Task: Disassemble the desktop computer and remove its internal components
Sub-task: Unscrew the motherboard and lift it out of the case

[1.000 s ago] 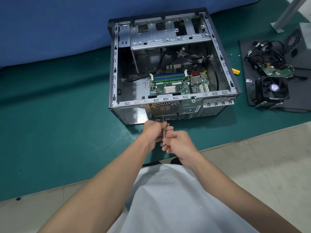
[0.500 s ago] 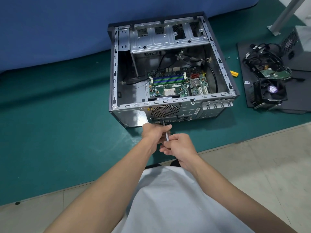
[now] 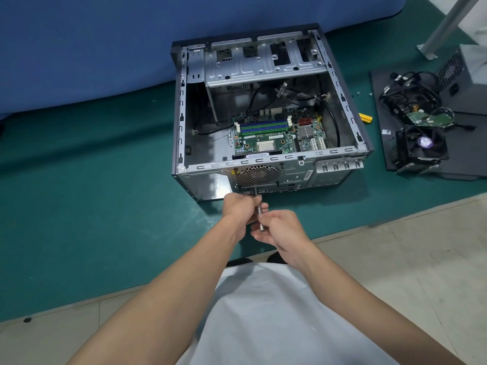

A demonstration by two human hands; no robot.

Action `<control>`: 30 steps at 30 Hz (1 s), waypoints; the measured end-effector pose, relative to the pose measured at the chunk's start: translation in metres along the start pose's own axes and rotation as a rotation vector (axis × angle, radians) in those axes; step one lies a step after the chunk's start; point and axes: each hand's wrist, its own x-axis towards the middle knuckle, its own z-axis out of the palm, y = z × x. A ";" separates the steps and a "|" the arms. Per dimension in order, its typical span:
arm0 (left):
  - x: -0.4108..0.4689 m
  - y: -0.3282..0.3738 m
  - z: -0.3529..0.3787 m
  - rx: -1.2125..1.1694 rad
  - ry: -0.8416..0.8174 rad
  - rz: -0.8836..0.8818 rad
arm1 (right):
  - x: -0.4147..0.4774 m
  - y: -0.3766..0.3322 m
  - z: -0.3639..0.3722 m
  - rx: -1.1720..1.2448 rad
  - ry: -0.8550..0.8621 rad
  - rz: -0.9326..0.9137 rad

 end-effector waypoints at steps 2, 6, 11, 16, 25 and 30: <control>0.000 0.001 -0.001 0.006 -0.032 -0.013 | -0.001 -0.002 0.000 0.064 -0.049 0.010; -0.001 -0.001 -0.002 0.044 0.001 0.019 | 0.000 -0.001 0.000 0.020 0.000 -0.001; -0.001 0.002 -0.001 0.063 -0.013 0.009 | 0.003 0.000 0.001 0.039 -0.003 0.002; -0.001 0.001 -0.005 0.136 -0.073 0.043 | 0.009 -0.006 -0.007 -0.010 -0.022 -0.018; -0.045 0.057 -0.042 0.993 -0.247 0.352 | -0.030 -0.041 -0.078 0.070 -0.415 -0.065; -0.057 0.098 -0.046 0.882 0.155 0.778 | -0.040 -0.112 -0.087 0.061 -0.618 -0.200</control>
